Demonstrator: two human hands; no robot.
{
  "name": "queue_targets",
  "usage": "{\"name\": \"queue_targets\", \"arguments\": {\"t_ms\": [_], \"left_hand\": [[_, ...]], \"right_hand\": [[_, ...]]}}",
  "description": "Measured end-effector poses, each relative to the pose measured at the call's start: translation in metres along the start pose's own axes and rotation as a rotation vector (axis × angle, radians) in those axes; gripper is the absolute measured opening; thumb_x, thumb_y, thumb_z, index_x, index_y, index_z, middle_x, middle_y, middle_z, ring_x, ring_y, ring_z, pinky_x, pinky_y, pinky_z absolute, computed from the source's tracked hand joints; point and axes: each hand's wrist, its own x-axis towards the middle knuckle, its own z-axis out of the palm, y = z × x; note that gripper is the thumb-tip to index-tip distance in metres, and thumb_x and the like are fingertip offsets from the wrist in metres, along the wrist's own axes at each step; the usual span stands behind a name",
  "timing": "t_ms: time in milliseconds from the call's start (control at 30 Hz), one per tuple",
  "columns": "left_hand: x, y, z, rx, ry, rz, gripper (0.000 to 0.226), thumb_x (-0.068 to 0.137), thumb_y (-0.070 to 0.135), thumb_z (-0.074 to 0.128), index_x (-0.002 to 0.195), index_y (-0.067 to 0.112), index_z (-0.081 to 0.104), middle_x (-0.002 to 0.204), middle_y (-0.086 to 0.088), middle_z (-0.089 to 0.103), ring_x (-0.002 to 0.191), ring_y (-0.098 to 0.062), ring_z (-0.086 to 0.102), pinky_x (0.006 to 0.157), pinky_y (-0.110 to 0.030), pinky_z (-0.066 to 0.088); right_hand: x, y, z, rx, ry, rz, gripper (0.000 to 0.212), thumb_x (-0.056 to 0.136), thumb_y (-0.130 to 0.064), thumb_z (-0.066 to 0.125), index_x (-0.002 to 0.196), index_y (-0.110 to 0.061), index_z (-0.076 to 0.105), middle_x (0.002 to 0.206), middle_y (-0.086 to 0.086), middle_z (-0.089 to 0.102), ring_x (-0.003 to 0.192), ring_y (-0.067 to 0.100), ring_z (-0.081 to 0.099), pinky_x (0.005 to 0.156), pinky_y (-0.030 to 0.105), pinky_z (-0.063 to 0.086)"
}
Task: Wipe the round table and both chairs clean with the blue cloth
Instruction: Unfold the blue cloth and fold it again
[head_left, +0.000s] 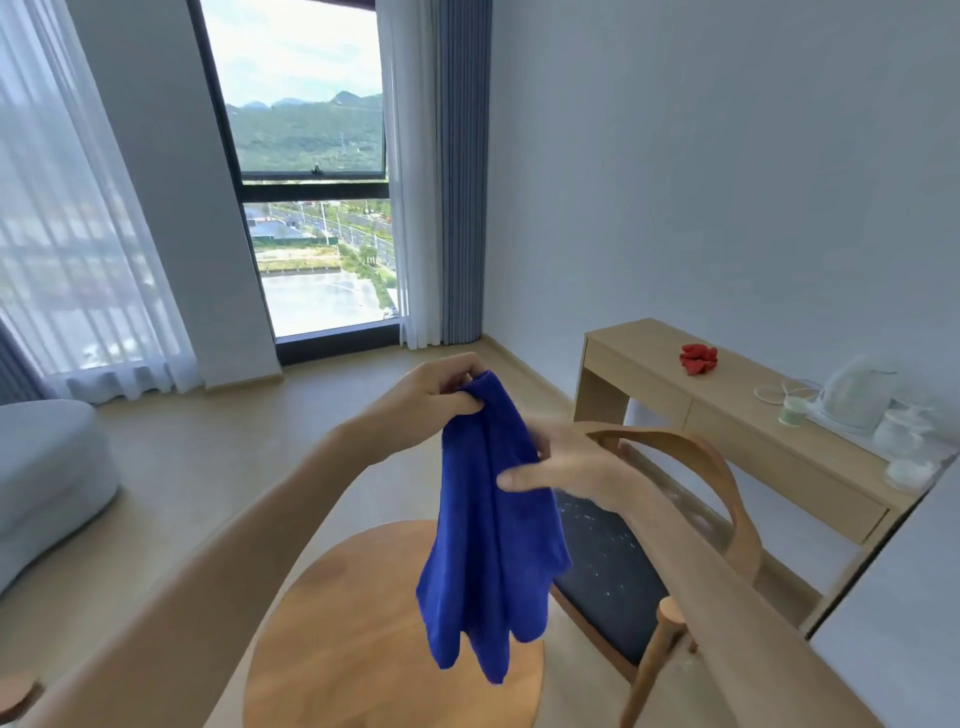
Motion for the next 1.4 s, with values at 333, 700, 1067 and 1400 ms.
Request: {"name": "queue_targets", "arguments": {"t_ms": [333,700,1067,1400], "left_hand": [[-0.016,-0.012,-0.072,-0.186,0.169,-0.011,0.03,0.092,-0.005,0.043,0.08,0.02,0.056,0.076,0.006,0.062,0.073,-0.007,0.059,0.063,-0.019,0.049],[-0.074,-0.104,-0.146,0.477,0.338,-0.257,0.025,0.081,-0.009,0.053,0.07,0.013,0.057,0.065,-0.003,0.06,0.064,-0.019,0.059,0.058,-0.023,0.044],[-0.059,-0.12,-0.128,0.387,0.232,-0.368,0.027,0.076,0.005,0.043,0.053,0.019,0.038,0.049,0.012,0.041,0.052,-0.008,0.037,0.055,-0.027,0.025],[-0.05,-0.128,-0.112,0.086,0.17,-0.441,0.044,0.09,0.013,0.045,0.048,0.025,0.041,0.053,0.01,0.042,0.057,-0.008,0.039,0.062,-0.03,0.026]], "right_hand": [[0.008,0.103,0.053,-0.241,-0.127,0.283,0.024,0.086,-0.009,0.066,0.107,-0.019,0.065,0.103,-0.003,0.069,0.099,0.016,0.065,0.09,0.034,0.055],[0.016,0.032,-0.023,-0.238,0.341,-0.007,0.01,0.093,-0.012,0.06,0.096,-0.016,0.068,0.083,-0.003,0.071,0.08,0.006,0.066,0.066,0.016,0.052],[0.026,-0.001,-0.031,-0.182,0.523,0.007,0.011,0.093,-0.015,0.061,0.091,-0.008,0.069,0.081,0.009,0.07,0.073,0.017,0.067,0.057,0.02,0.049],[0.036,0.01,-0.027,-0.247,0.618,0.091,0.016,0.091,-0.017,0.063,0.08,-0.009,0.07,0.073,0.009,0.069,0.067,0.021,0.066,0.053,0.024,0.049]]}}
